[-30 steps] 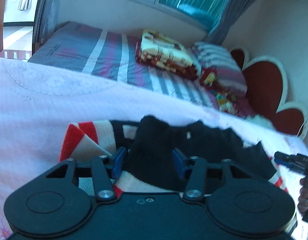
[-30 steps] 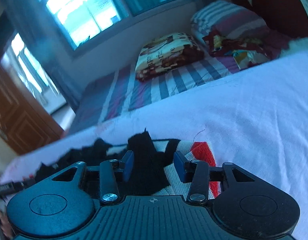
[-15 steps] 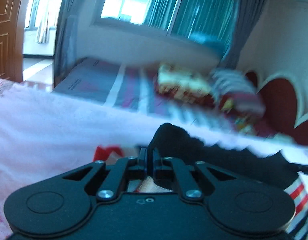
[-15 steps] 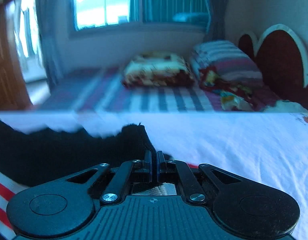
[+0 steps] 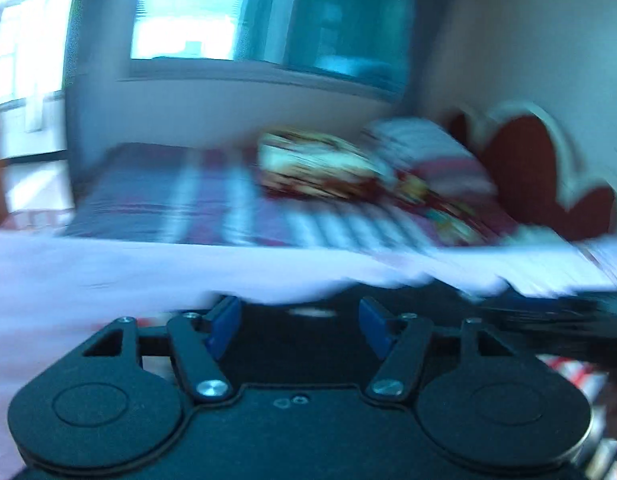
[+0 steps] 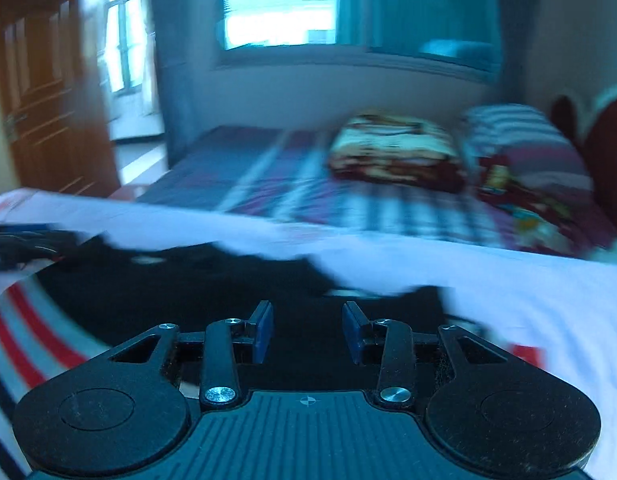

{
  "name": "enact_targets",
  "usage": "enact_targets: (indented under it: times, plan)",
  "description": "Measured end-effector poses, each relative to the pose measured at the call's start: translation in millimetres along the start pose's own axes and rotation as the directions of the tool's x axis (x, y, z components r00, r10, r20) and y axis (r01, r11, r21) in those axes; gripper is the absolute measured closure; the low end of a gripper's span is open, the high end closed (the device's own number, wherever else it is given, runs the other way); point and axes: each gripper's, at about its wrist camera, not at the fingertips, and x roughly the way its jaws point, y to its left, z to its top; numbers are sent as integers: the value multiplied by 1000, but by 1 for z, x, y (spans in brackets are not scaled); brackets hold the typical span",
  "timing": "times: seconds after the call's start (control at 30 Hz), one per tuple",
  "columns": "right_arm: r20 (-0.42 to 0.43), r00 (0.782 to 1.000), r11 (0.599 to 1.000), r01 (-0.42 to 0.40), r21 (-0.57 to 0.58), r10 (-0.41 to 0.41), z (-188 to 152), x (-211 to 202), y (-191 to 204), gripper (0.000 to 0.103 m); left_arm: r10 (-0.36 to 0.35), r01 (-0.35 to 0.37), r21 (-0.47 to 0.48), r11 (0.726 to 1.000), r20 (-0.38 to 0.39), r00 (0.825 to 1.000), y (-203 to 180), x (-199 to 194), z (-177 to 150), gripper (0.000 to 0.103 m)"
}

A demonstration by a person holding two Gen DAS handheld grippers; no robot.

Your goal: Fold small clothes

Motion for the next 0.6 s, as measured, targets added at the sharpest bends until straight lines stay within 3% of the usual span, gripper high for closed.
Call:
enact_targets:
  times: [0.1,0.23,0.33,0.43,0.5,0.6]
  plan:
    - [-40,999,1000,-15,-1,15,-2,15,22,65,-29,31,42,999,-45,999,-20,18,-4,39]
    - [-112,994,1000,-17,-17,15,-11,35,33,65,-5,5,-4,1000,-154,988,-12,46,-23,39]
    - [-129,992,1000,-13,-27,10,-14,36,27,65,-17,15,-17,1000,-141,990,-3,40,-25,39]
    - [-115,984,991,129,-40,-133,-18,28,7,65,32,-28,31,999,-141,989,12,28,-31,39]
    - [-113,966,971,237,33,-232,-27,19,-27,65,28,-19,71,997,-119,992,25,15,-37,42]
    - [-97,958,958,278,64,-271,-38,4,-57,65,66,-56,111,992,-89,994,33,0,-45,42]
